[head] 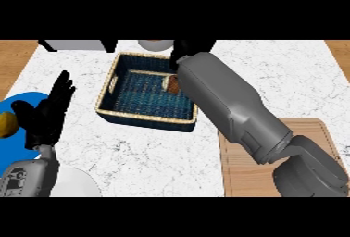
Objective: Pick the cupcake from the cutting board and place it in the basket
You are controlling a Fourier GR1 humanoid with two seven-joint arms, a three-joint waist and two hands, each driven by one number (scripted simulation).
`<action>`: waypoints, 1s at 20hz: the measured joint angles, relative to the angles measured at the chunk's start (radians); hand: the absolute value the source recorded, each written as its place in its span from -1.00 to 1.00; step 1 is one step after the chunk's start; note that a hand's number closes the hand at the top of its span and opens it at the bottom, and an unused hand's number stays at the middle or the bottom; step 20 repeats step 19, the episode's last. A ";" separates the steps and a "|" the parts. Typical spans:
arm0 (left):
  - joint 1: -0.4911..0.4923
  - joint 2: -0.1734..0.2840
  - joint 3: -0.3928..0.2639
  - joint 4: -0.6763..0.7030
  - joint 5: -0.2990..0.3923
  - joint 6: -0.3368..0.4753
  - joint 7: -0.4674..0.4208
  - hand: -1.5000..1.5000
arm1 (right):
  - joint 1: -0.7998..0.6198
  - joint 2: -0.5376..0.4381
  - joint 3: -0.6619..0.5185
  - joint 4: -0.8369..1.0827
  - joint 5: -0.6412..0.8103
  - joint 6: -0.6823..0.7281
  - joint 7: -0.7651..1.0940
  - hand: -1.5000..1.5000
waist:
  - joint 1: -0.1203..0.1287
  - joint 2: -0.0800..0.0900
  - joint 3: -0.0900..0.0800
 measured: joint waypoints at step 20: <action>0.092 0.024 0.054 -0.042 0.010 0.020 0.019 0.00 | 0.180 -0.052 -0.177 -0.256 0.045 -0.391 0.005 -1.00 | -0.109 -0.044 0.002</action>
